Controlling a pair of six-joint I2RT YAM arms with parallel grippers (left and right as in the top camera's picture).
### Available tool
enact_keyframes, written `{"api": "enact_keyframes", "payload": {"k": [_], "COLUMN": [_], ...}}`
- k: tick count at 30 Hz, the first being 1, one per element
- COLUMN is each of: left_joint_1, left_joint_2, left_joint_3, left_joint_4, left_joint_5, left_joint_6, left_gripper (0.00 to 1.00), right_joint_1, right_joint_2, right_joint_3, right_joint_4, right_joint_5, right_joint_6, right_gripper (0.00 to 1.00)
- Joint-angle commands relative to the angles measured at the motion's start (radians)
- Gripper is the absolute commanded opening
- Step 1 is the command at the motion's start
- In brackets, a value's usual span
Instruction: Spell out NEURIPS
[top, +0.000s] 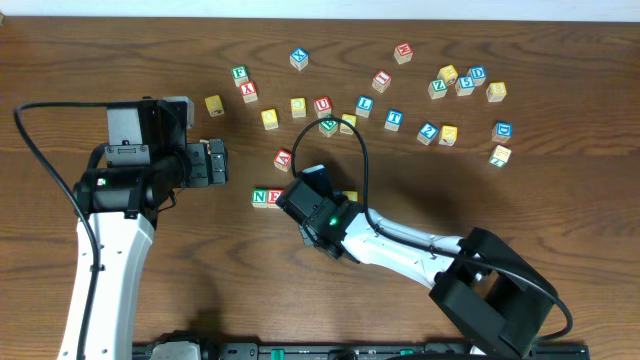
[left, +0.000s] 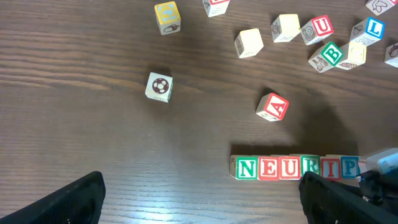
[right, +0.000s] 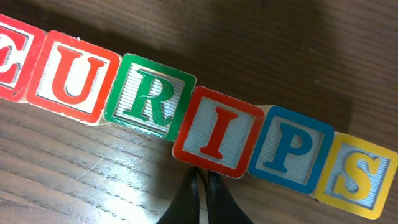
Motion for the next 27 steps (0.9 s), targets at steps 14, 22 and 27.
{"api": "enact_keyframes", "payload": {"k": [14, 22, 27], "left_joint_1": [0.005, 0.005, 0.005], "left_joint_2": [-0.002, -0.002, -0.002], "left_joint_3": [0.022, 0.022, 0.022], "left_joint_4": [0.000, 0.000, 0.000], "left_joint_5": [-0.006, -0.006, -0.006], "left_joint_6": [0.010, 0.010, 0.010], "left_gripper": [0.98, 0.98, 0.98], "right_joint_1": [-0.005, -0.005, -0.005], "right_joint_2": [0.014, 0.015, 0.015], "right_joint_3": [-0.006, -0.006, -0.006], "right_joint_4": [0.004, 0.007, 0.008], "right_joint_5": [0.031, 0.042, 0.047], "right_joint_6": [-0.010, -0.010, -0.010], "right_gripper": [0.01, 0.01, 0.01]}}
